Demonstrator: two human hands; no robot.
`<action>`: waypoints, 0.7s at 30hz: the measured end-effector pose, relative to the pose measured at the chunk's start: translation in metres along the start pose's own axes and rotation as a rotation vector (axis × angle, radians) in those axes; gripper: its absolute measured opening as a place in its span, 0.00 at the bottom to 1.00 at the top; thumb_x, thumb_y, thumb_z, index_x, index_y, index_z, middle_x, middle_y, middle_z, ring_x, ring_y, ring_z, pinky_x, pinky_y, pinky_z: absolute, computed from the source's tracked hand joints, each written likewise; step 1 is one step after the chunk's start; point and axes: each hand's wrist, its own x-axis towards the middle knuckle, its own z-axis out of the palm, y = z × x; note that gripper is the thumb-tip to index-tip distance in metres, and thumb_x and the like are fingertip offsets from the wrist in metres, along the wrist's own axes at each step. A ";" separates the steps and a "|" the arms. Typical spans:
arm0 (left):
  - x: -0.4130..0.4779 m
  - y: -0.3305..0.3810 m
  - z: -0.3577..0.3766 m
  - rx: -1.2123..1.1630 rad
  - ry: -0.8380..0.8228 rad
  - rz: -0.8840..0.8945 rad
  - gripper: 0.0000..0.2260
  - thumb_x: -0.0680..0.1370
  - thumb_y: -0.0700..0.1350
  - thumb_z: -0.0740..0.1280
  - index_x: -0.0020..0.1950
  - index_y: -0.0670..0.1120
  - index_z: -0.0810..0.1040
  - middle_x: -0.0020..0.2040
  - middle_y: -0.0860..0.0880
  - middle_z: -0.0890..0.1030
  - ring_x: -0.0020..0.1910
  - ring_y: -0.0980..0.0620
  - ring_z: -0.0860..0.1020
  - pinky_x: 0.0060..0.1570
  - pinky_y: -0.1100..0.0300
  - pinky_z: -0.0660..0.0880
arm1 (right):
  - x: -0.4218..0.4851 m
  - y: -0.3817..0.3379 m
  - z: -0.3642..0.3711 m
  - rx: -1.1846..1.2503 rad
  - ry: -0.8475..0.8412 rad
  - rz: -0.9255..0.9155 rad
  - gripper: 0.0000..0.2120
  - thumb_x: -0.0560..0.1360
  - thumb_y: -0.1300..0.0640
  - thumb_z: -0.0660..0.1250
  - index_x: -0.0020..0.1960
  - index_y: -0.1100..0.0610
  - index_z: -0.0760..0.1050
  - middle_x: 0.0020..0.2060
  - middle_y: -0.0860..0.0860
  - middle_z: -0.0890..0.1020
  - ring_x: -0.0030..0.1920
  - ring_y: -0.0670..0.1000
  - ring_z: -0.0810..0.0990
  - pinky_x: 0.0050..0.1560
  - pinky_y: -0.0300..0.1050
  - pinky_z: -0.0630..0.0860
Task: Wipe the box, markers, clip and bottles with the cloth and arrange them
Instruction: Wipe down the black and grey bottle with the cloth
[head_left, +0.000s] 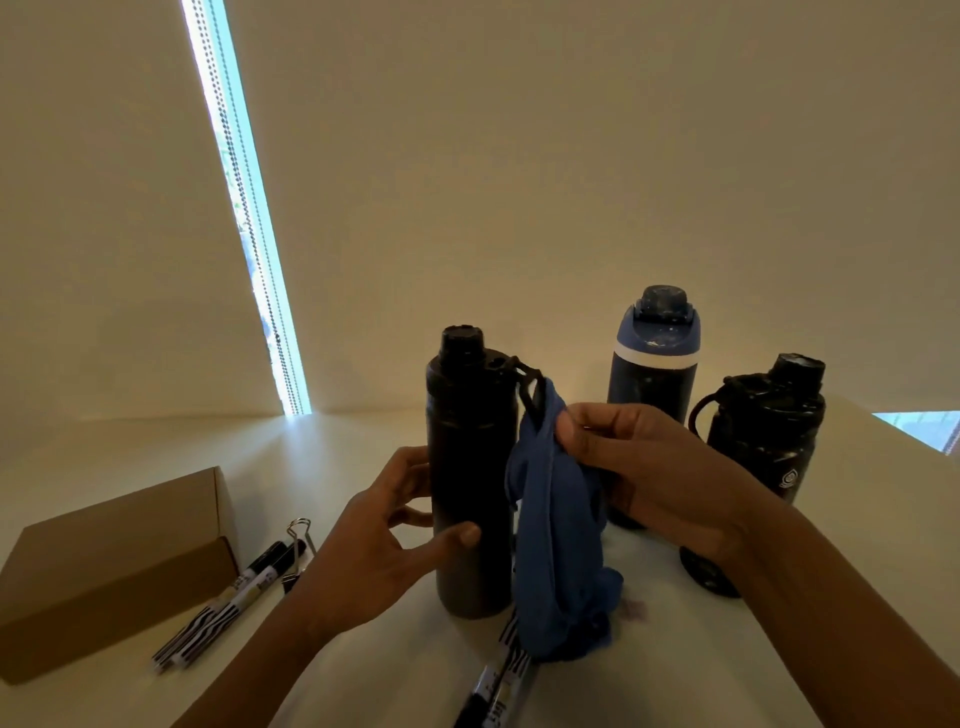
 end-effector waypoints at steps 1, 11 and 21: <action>0.000 -0.002 -0.002 -0.004 0.011 -0.007 0.28 0.76 0.55 0.74 0.73 0.58 0.67 0.67 0.69 0.78 0.65 0.63 0.78 0.58 0.68 0.78 | -0.002 0.002 -0.001 -0.039 0.031 -0.010 0.14 0.76 0.55 0.68 0.57 0.62 0.82 0.54 0.59 0.86 0.56 0.56 0.85 0.58 0.48 0.81; 0.000 -0.003 -0.002 0.003 0.043 -0.013 0.29 0.73 0.57 0.76 0.71 0.61 0.68 0.65 0.72 0.77 0.63 0.65 0.78 0.55 0.69 0.78 | -0.010 -0.020 0.023 -0.359 0.574 -0.547 0.10 0.80 0.50 0.67 0.58 0.48 0.83 0.45 0.41 0.87 0.47 0.41 0.85 0.49 0.33 0.79; -0.001 -0.002 -0.004 0.010 0.059 0.019 0.29 0.75 0.55 0.77 0.72 0.56 0.69 0.65 0.62 0.81 0.65 0.59 0.79 0.55 0.61 0.81 | 0.006 0.019 0.042 -1.180 0.372 -0.954 0.23 0.81 0.57 0.68 0.76 0.55 0.71 0.71 0.48 0.76 0.65 0.42 0.79 0.67 0.30 0.71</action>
